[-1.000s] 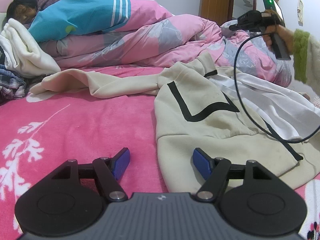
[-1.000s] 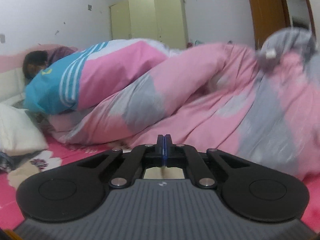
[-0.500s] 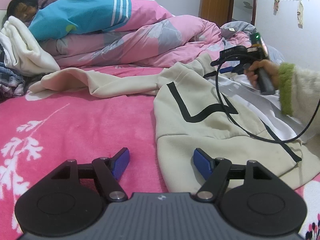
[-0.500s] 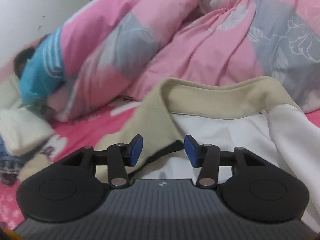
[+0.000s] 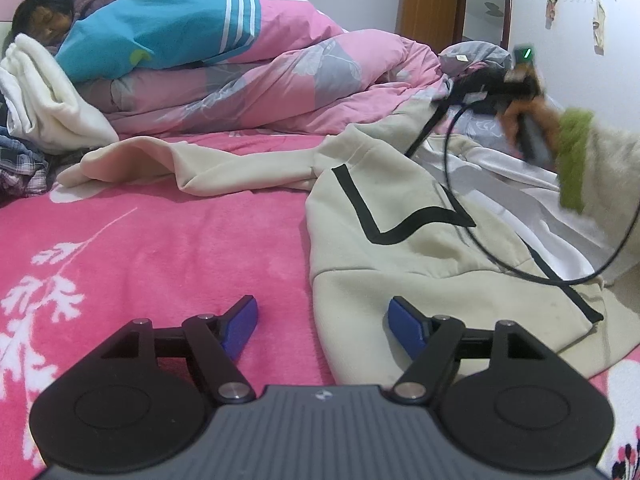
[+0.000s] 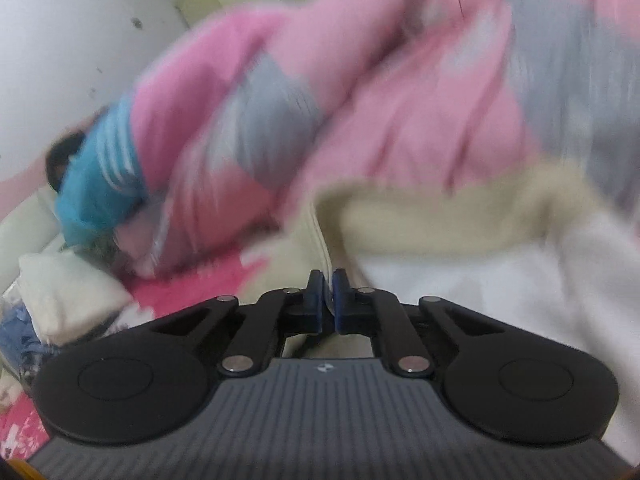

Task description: Fold clothes

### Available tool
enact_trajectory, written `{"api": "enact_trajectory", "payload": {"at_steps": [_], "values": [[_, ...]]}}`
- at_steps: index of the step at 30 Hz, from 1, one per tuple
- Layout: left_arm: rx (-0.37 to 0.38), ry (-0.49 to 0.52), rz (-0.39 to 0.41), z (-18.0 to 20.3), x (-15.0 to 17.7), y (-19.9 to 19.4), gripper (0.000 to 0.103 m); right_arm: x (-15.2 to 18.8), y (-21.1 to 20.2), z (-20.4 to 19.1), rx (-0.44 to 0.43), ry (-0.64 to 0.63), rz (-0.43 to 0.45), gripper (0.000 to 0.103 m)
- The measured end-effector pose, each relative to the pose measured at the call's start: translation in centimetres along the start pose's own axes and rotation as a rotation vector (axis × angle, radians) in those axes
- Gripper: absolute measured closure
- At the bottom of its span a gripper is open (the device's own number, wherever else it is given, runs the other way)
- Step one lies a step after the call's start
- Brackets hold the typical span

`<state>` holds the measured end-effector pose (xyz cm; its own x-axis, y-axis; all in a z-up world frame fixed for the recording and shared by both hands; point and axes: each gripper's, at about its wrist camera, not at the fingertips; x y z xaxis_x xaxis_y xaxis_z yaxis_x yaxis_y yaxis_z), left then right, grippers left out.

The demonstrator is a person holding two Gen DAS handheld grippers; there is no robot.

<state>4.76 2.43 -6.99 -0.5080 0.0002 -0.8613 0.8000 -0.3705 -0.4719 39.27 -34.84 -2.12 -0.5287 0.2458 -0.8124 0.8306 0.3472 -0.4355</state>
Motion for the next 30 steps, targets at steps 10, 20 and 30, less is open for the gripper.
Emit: {"api": "enact_trajectory", "payload": {"at_steps": [10, 20, 30], "values": [[0.011, -0.012, 0.005, -0.2, -0.1, -0.1, 0.029, -7.9, -1.7, -7.1, 0.257, -0.465, 0.013, 0.100], [0.007, -0.010, 0.004, -0.1, 0.0, -0.1, 0.029, -5.1, 6.7, -5.7, 0.472, -0.442, -0.018, 0.103], [0.008, -0.013, 0.006, -0.1, 0.0, -0.1, 0.029, -9.2, -23.2, -3.0, 0.080, -0.184, 0.273, 0.100]]}}
Point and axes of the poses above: each gripper's, at about its wrist camera, not at the fingertips, and y roughly the way its jaws point, z to its right, x to its underside, and after that the axes turned 10 degrees about x, right-handed
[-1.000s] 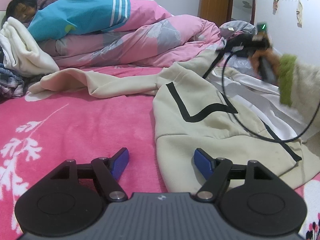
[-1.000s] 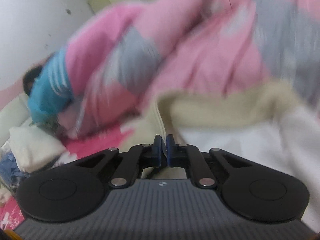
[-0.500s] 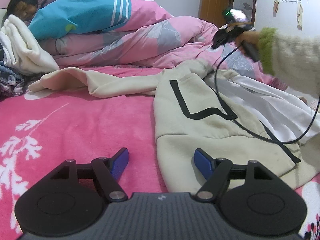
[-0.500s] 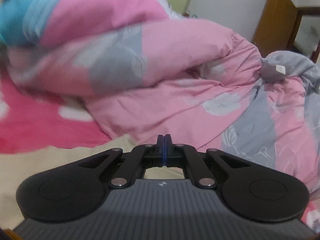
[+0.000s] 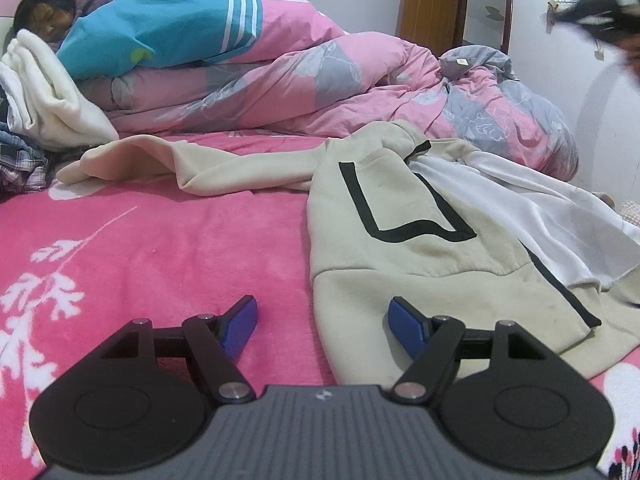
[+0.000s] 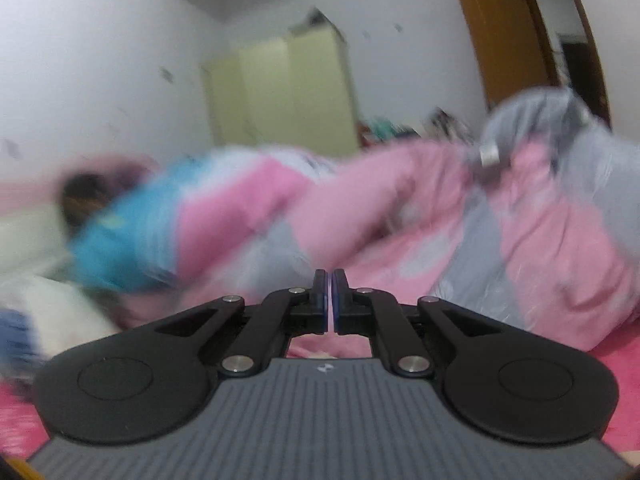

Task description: Fold clothes

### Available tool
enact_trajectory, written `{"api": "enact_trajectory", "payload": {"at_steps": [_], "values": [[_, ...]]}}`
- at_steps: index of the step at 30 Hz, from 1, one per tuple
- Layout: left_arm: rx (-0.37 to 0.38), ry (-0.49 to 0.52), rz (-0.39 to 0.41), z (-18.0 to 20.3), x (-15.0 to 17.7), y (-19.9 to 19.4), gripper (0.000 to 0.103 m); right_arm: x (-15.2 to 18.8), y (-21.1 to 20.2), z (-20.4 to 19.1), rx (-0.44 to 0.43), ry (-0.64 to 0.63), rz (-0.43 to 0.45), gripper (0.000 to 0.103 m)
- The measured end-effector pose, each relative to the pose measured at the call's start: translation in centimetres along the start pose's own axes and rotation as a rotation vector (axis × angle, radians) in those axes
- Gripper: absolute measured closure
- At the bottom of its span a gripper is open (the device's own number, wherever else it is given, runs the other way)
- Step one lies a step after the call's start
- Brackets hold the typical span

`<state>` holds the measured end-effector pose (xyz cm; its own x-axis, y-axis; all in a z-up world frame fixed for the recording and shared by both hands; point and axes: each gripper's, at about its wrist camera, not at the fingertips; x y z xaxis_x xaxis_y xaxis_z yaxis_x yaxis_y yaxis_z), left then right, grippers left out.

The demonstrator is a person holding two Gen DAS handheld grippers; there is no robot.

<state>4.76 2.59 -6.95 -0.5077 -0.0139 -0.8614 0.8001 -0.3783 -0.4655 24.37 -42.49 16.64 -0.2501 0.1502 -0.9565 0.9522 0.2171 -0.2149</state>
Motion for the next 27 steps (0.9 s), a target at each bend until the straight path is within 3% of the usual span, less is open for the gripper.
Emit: {"api": "enact_trajectory", "payload": {"at_steps": [4, 6, 10, 14, 16, 17, 19, 21, 24, 27], "values": [[0.000, -0.001, -0.001, 0.0, 0.0, 0.0, 0.029, -1.6, -11.5, -0.2, -0.133, 0.075, -0.040, 0.100], [0.000, 0.000, -0.001, 0.0, 0.0, 0.0, 0.029, 0.6, -14.6, -0.9, -0.189, 0.154, -0.112, 0.099], [-0.002, 0.001, -0.002, 0.0, 0.0, -0.1, 0.029, 10.5, -14.9, -3.1, -0.242, 0.313, -0.322, 0.074], [-0.002, 0.005, -0.007, 0.0, 0.0, -0.1, 0.027, 22.2, -12.6, -7.2, -0.086, 0.274, -0.565, 0.073], [-0.002, 0.010, -0.010, 0.1, 0.0, -0.1, 0.026, 25.7, -12.5, -8.5, 0.001, 0.258, -0.591, 0.069], [-0.003, 0.012, -0.011, 0.2, 0.0, -0.1, 0.025, 26.9, -12.7, -8.9, 0.036, 0.264, -0.580, 0.059], [-0.009, 0.020, -0.014, 0.4, 0.1, 0.0, 0.024, 28.2, -13.4, -9.2, 0.115, 0.283, -0.535, 0.048], [-0.007, 0.022, -0.016, 0.4, 0.1, 0.0, 0.021, 28.6, -14.1, -9.8, 0.173, 0.251, -0.496, 0.045], [-0.001, 0.022, -0.018, 0.4, 0.1, 0.0, 0.019, 28.4, -13.6, -10.3, 0.199, 0.219, -0.493, 0.033], [0.000, 0.029, -0.022, 0.5, 0.1, 0.1, 0.015, 27.9, -13.3, -11.1, 0.244, 0.176, -0.481, 0.014]]}}
Point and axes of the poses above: each gripper's, at about its wrist camera, not at the fingertips, and y roughly the way its jaws point, z to its right, x to its underside, and after that the axes turned 10 degrees about x, right-handed
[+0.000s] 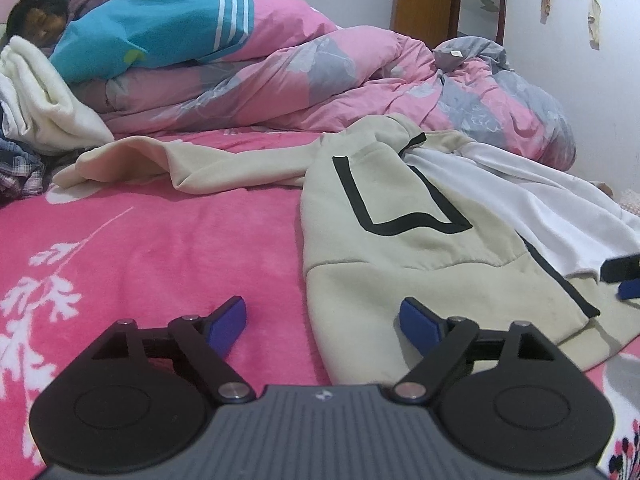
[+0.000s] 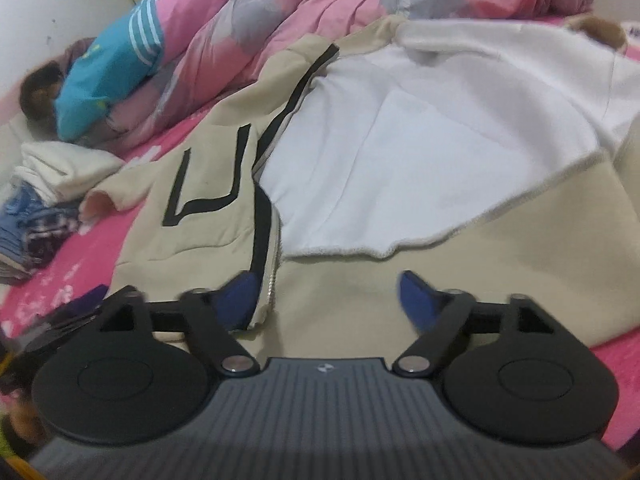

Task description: Fold clothes

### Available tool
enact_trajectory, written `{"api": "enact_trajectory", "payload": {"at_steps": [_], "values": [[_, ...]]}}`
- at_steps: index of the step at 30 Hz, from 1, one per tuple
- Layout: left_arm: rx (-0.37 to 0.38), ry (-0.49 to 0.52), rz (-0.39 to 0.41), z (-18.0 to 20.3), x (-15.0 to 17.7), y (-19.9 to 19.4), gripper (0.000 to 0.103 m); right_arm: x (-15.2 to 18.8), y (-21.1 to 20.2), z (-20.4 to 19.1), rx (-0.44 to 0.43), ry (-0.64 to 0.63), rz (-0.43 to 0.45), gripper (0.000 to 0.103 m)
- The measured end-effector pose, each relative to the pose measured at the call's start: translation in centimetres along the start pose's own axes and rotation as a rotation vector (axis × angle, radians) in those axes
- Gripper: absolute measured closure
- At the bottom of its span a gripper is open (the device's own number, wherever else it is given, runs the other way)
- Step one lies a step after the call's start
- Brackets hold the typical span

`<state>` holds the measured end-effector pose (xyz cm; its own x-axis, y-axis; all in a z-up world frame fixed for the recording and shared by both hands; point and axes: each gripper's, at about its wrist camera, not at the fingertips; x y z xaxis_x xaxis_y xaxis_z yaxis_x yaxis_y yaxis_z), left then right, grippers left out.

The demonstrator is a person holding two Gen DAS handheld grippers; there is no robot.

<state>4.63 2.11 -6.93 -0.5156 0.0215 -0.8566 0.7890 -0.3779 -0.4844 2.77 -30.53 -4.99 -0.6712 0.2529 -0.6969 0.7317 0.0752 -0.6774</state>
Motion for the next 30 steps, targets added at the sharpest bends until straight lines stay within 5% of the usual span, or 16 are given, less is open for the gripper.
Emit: {"api": "enact_trajectory", "payload": {"at_steps": [3, 10, 20, 30], "values": [[0.000, 0.013, -0.007, 0.2, 0.0, 0.1, 0.011, -0.1, 0.3, -0.4, 0.025, 0.006, 0.007, 0.002], [0.004, 0.015, -0.009, 0.3, 0.1, 0.1, 0.009, 0.5, 0.6, -0.3, 0.079, 0.064, -0.004, 0.001], [0.002, 0.018, -0.013, 0.5, 0.1, 0.1, 0.006, 1.0, 0.6, 2.4, -0.034, 0.204, 0.017, 0.001], [0.000, 0.020, -0.012, 0.6, 0.2, 0.1, 0.006, 1.0, 0.8, 2.5, -0.036, 0.219, 0.014, 0.001]]}}
Point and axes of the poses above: each gripper's, at about its wrist camera, not at the fingertips, and y roughly the way its jaws point, z to its right, x to its underside, and after that the axes turned 10 degrees about x, right-handed
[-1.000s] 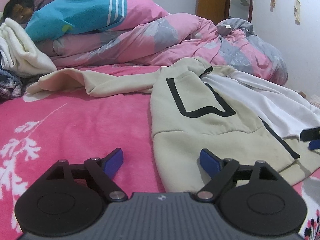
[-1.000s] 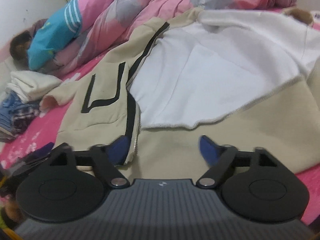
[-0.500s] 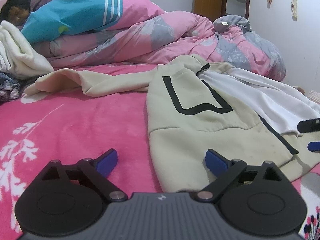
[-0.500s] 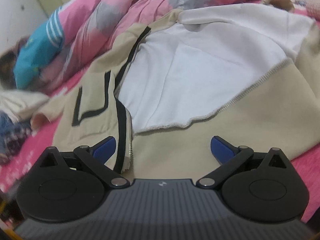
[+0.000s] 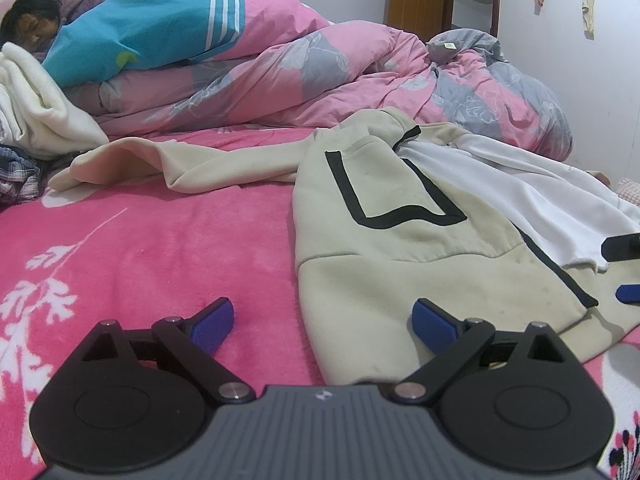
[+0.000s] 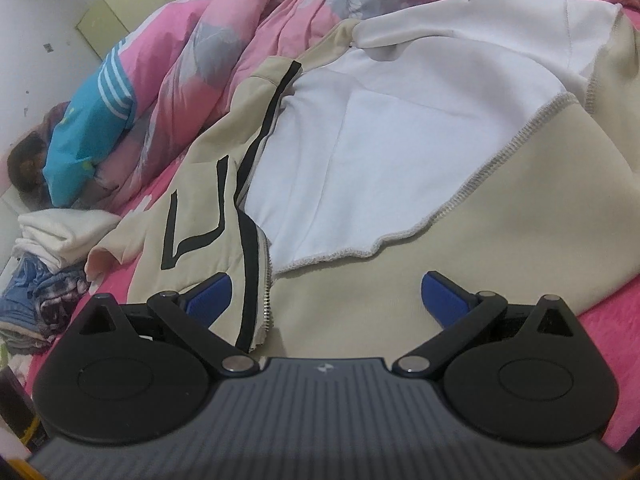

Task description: Fold clothes

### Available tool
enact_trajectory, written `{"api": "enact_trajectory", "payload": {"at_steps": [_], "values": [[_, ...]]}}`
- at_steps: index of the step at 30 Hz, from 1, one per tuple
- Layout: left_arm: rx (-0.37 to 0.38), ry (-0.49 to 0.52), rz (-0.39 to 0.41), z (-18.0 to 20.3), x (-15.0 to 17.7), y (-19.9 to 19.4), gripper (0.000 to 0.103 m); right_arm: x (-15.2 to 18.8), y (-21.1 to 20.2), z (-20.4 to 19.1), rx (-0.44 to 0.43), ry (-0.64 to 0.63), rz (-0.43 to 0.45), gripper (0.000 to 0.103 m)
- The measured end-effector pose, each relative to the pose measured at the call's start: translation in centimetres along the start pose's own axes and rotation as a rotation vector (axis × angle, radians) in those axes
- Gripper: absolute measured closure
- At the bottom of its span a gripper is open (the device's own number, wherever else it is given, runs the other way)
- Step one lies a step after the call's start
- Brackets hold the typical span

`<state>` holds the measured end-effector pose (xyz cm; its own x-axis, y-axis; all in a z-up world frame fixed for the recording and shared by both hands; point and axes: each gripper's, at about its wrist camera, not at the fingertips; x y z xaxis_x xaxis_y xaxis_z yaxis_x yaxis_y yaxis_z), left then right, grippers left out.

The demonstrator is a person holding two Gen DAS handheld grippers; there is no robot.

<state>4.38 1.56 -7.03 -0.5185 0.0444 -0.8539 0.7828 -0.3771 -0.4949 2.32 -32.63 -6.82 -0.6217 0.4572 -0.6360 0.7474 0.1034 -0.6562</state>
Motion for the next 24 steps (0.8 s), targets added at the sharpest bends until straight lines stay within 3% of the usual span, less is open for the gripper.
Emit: {"api": "enact_trajectory", "payload": {"at_steps": [19, 24], "values": [[0.003, -0.007, 0.000, -0.3, -0.1, -0.1, 0.006, 0.4, -2.0, -1.0, -0.042, -0.089, 0.054, 0.001], [-0.063, -0.059, 0.035, 0.0, -0.8, -1.8, 0.002, 1.1, -3.0, -1.6, -0.090, -0.161, 0.092, 0.002]]}}
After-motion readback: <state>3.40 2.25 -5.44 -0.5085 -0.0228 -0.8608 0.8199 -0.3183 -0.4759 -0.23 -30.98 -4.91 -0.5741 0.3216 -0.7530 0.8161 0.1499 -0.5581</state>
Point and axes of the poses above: each gripper's, at about its wrist camera, not at the fingertips, and y roughly the way its jaws point, z to its right, x to its underside, and after that the axes turned 10 degrees about x, right-handed
